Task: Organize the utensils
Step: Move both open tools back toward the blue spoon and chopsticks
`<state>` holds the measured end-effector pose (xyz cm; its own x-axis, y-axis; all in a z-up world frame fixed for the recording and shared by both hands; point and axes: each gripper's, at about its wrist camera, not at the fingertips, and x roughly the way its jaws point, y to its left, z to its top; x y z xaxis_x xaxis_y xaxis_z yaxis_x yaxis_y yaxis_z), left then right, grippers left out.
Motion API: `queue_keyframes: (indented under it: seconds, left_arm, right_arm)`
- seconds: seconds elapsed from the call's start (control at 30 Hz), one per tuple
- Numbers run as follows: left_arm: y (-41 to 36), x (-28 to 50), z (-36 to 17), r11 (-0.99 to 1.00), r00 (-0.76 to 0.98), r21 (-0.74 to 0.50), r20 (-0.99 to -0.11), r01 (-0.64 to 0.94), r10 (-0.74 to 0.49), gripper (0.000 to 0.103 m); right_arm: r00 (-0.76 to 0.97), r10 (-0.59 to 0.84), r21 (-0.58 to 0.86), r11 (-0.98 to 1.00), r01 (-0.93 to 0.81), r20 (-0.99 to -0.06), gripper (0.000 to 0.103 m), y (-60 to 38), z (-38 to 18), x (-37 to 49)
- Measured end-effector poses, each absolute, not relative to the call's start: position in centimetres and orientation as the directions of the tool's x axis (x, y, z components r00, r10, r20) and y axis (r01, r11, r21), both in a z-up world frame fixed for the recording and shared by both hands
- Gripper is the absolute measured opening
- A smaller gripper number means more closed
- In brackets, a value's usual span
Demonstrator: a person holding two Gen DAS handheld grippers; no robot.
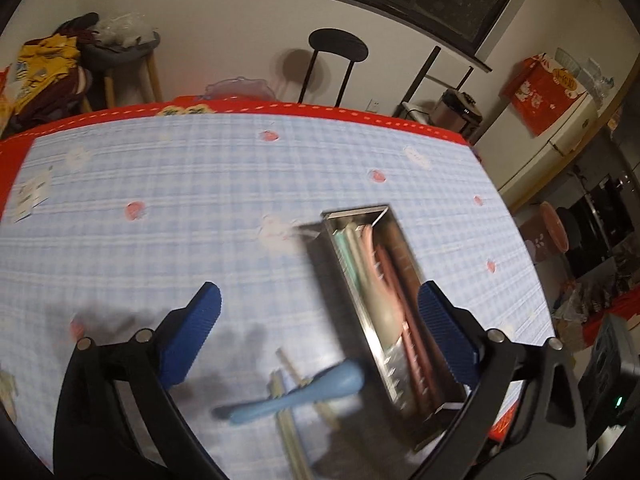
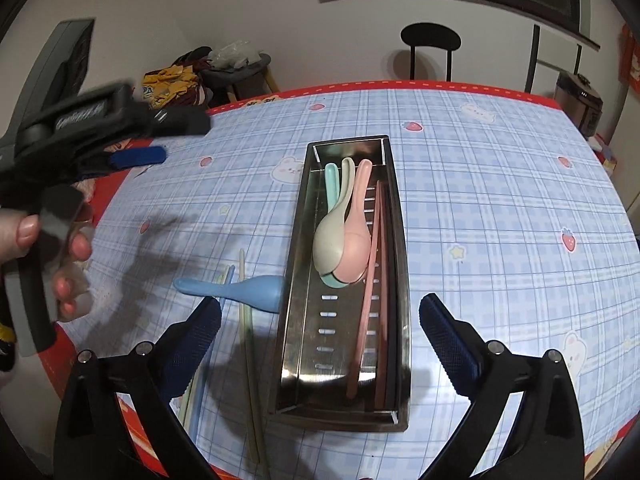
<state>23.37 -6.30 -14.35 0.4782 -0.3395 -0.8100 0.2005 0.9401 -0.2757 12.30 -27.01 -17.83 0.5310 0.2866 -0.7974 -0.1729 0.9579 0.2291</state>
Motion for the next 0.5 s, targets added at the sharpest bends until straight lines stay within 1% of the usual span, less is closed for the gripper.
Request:
queue_keyframes:
  seconds: [0.3, 0.5]
  left_arm:
    - [-4.0, 14.8, -16.4, 0.964, 0.512, -0.201, -0.818, 0.172, -0.262, 0.097]
    - [-4.0, 9.6, -19.1, 0.983, 0.501, -0.141, -0.846, 0.121, -0.183, 0.097]
  right_arm:
    - [0.543, 0.272, 0.2, 0.961, -0.189, -0.795, 0.097, -27.1, -18.6, 9.3]
    - [0.555, 0.298, 0.182, 0.95, -0.255, -0.777, 0.097, -26.3, -18.6, 7.9]
